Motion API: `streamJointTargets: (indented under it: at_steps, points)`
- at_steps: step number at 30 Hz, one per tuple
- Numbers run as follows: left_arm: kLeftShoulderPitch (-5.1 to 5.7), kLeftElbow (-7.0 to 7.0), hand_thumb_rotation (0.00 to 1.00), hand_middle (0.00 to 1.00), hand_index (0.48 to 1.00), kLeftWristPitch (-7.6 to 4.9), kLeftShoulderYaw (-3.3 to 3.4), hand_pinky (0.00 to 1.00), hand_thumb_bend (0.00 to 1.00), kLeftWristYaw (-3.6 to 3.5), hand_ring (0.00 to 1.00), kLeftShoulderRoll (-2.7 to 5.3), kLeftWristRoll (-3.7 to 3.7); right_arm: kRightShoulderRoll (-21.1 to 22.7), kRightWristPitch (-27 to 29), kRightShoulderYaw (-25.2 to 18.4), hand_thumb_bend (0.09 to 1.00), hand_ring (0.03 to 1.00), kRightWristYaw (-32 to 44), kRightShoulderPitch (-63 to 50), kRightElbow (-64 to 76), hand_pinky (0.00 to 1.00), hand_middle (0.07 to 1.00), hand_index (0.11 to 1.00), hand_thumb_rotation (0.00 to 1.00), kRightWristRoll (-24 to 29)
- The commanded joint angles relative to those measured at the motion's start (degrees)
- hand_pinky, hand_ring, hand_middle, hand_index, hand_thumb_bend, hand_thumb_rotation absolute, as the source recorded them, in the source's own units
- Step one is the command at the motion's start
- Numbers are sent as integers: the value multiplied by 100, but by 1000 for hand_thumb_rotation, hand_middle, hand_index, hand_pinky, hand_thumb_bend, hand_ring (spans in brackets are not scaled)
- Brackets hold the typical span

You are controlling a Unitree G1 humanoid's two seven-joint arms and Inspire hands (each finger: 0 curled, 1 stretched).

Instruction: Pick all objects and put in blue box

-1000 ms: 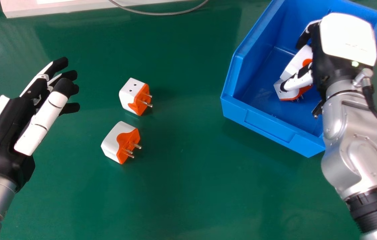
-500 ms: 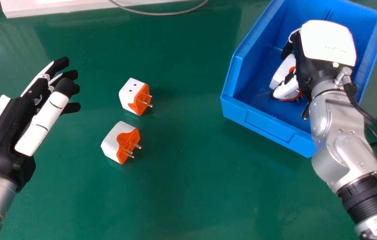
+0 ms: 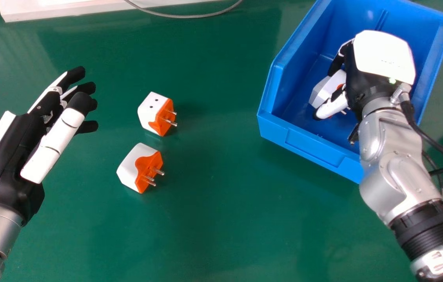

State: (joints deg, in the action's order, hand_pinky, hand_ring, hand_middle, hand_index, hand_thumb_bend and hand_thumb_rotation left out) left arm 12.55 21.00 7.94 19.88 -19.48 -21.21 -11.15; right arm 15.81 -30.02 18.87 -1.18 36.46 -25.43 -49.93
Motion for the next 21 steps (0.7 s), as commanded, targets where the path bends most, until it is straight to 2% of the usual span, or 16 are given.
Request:
streamJointTargets:
  at_steps: [1,2,3,4,5,6,8,10,13,21]
  points:
    - [3,95,806,904,923,-72,33,796,753,38,874,-17,-19,27,-207,8,495,578,99,155,390,431,625,492,22,-45]
    - [0,86,806,904,923,-77,35,796,753,36,874,-17,-24,21,-292,33,495,578,159,152,487,431,625,492,22,-72]
    - [-4,72,806,904,923,-86,35,797,754,32,875,-17,-27,13,-355,60,531,649,183,156,556,488,696,564,18,-97]
    - [-15,48,806,904,923,-94,35,797,754,28,875,-19,-28,10,-384,85,531,649,184,165,586,488,696,564,18,-110]
    - [-22,25,807,905,924,-104,35,798,757,24,876,-21,-28,16,-393,103,575,776,173,166,612,611,806,718,38,-110]
    - [-34,2,807,905,924,-110,32,798,757,22,876,-23,-26,21,-394,115,575,776,162,172,617,611,806,718,38,-103]
    - [-56,-14,807,905,924,-108,20,799,759,30,876,-26,-10,56,-388,150,611,885,159,175,646,744,901,856,54,-108]
    - [-58,-1,807,905,924,-106,5,798,761,42,876,-22,9,91,-387,172,631,942,183,184,691,826,949,926,71,-112]
    - [-66,-4,809,905,924,-113,-15,798,757,50,876,-27,34,123,-445,189,643,970,234,219,751,889,974,963,88,-139]
    - [-120,-87,819,905,925,-143,-46,798,751,56,876,-46,47,176,-614,192,669,994,280,234,1052,954,995,993,126,-199]
